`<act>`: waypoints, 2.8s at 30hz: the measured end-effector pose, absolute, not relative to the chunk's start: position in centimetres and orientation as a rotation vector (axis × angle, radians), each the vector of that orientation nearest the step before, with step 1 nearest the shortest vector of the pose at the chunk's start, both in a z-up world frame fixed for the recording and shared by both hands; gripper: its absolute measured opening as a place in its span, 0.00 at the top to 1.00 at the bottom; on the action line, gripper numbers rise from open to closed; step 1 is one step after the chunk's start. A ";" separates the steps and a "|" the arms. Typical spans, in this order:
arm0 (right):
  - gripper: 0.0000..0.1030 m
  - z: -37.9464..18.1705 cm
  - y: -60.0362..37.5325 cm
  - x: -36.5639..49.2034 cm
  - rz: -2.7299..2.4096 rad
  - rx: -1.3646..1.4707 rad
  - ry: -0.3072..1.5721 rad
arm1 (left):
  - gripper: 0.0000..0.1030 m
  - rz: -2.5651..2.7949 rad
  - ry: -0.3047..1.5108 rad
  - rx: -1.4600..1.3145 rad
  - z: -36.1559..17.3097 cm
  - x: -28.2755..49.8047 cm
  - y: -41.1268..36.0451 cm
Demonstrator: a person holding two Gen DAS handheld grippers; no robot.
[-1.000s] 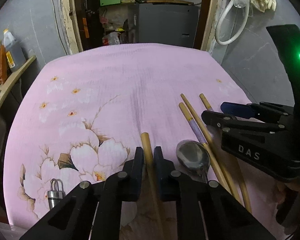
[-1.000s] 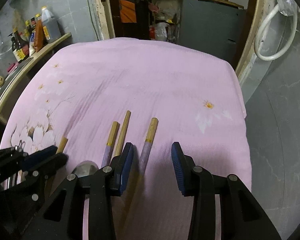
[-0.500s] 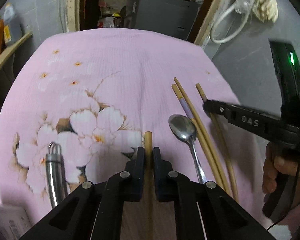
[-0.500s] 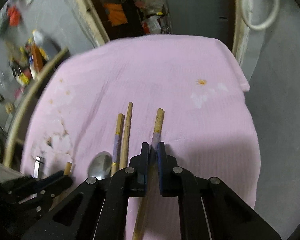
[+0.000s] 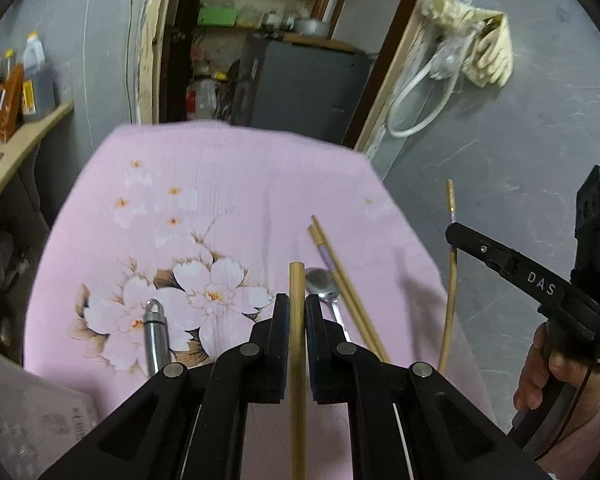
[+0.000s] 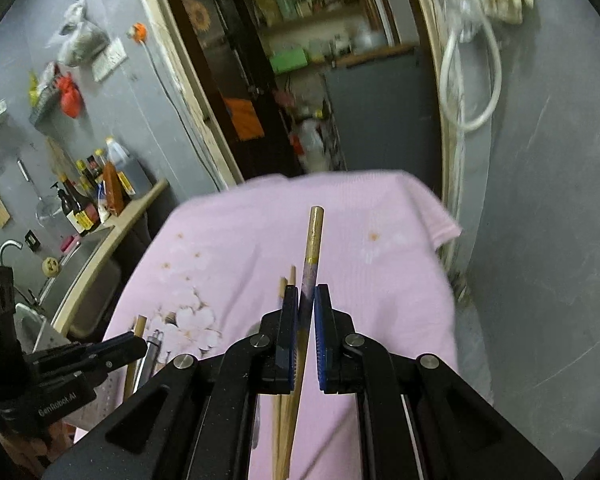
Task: Organize utensils
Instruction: 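Lift both chopsticks upright and carry them over the white caddy, then open both grippers to drop the chopsticks into the caddy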
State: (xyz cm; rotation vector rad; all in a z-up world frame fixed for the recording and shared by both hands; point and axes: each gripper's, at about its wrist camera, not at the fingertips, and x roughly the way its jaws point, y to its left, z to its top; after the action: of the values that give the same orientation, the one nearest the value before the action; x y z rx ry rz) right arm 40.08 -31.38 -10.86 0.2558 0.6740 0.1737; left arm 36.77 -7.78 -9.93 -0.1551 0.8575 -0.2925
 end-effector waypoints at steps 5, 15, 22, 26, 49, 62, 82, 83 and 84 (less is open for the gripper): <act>0.94 -7.2 -29.8 36.4 0.119 0.174 0.562 | 0.92 -0.300 0.776 -0.133 -7.3 33.9 -6.9; 0.94 0.9 -24.6 29.5 0.106 0.082 0.293 | 0.92 -0.281 0.569 -0.146 -1.3 30.2 -3.9; 0.94 5.9 -20.1 27.6 0.183 0.093 0.173 | 0.92 -0.250 0.424 -0.161 3.6 28.3 -0.2; 0.94 7.3 -16.9 27.0 0.236 0.095 0.137 | 0.92 -0.231 0.355 -0.180 5.7 27.3 2.2; 0.94 6.1 -5.7 27.0 0.486 0.109 0.194 | 0.92 -0.061 0.130 -0.270 7.8 29.2 13.1; 0.94 0.9 -3.8 29.4 0.454 0.067 0.328 | 0.92 -0.054 0.179 -0.272 3.6 29.6 13.4; 0.94 -2.1 -3.5 29.9 0.458 0.051 0.422 | 0.91 -0.085 0.232 -0.254 1.7 26.8 14.3; 0.94 -2.1 -3.4 29.9 0.458 0.050 0.421 | 0.91 -0.086 0.234 -0.255 1.7 26.7 14.4; 0.94 -2.0 -3.4 29.9 0.458 0.049 0.421 | 0.91 -0.078 0.227 -0.244 1.9 26.6 14.3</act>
State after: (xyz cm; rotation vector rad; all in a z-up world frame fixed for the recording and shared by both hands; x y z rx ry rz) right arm 29.92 -3.39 -2.03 0.0493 0.4215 0.4584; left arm 26.56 14.31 1.87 -0.2436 0.2275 -0.0779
